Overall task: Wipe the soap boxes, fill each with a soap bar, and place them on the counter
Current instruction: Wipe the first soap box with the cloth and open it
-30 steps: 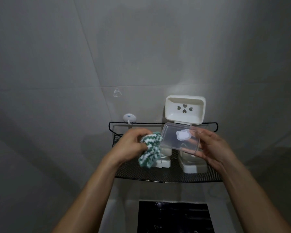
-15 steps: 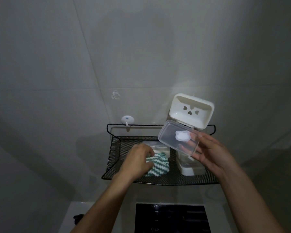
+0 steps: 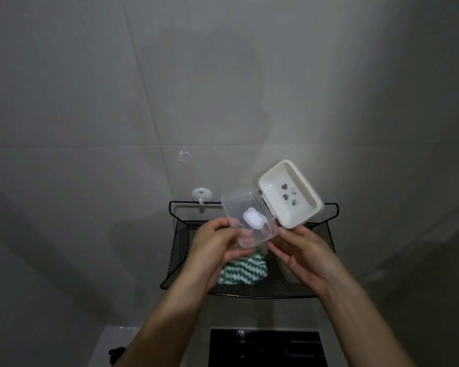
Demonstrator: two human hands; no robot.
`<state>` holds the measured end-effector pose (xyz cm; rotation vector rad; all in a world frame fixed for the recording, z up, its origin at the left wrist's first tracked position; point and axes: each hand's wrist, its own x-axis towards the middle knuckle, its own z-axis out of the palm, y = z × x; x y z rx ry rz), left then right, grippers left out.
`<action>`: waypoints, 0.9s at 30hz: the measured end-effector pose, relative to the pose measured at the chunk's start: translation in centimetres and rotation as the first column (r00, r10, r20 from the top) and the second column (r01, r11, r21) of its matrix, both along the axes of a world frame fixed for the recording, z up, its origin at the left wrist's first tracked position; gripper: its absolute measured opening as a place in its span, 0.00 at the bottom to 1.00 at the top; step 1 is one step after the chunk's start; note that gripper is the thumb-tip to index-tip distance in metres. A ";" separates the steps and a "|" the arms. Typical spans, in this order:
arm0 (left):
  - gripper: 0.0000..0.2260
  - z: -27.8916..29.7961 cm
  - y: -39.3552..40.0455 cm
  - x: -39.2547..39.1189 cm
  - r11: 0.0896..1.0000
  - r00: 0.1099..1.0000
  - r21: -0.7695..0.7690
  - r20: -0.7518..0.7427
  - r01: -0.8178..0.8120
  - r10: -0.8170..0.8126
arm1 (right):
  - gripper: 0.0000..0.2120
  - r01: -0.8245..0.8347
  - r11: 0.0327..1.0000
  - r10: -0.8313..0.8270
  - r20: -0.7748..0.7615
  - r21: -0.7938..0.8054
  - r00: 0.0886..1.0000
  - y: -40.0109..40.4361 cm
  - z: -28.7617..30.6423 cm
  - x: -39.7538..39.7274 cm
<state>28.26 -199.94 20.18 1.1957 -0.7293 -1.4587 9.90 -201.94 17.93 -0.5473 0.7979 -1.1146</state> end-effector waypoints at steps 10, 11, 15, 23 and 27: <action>0.08 2.3 -3.0 6.4 0.990 0.909 -0.132 0.417 0.048 0.011 | 0.19 -0.013 1.000 0.014 -0.123 0.008 0.992 0.1 0.5 -1.0; 0.08 2.5 -3.1 6.7 0.987 0.895 -0.146 0.447 0.073 0.000 | 0.19 -0.040 0.999 0.041 -0.161 0.011 0.986 0.0 0.5 -0.9; 0.08 2.8 -3.1 7.4 0.972 0.869 -0.188 0.493 0.142 -0.032 | 0.16 -0.126 0.992 0.120 -0.278 -0.004 0.953 0.2 0.0 0.0; 0.23 1.1 -0.3 8.9 0.970 0.907 -0.244 0.412 0.018 0.087 | 0.18 0.022 0.995 -0.041 -0.209 -0.096 0.977 0.3 -0.1 1.7; 0.30 -0.1 1.4 8.4 0.962 0.936 -0.262 0.352 0.073 0.024 | 0.22 0.039 0.991 -0.058 -0.151 -0.127 0.987 0.4 0.6 3.0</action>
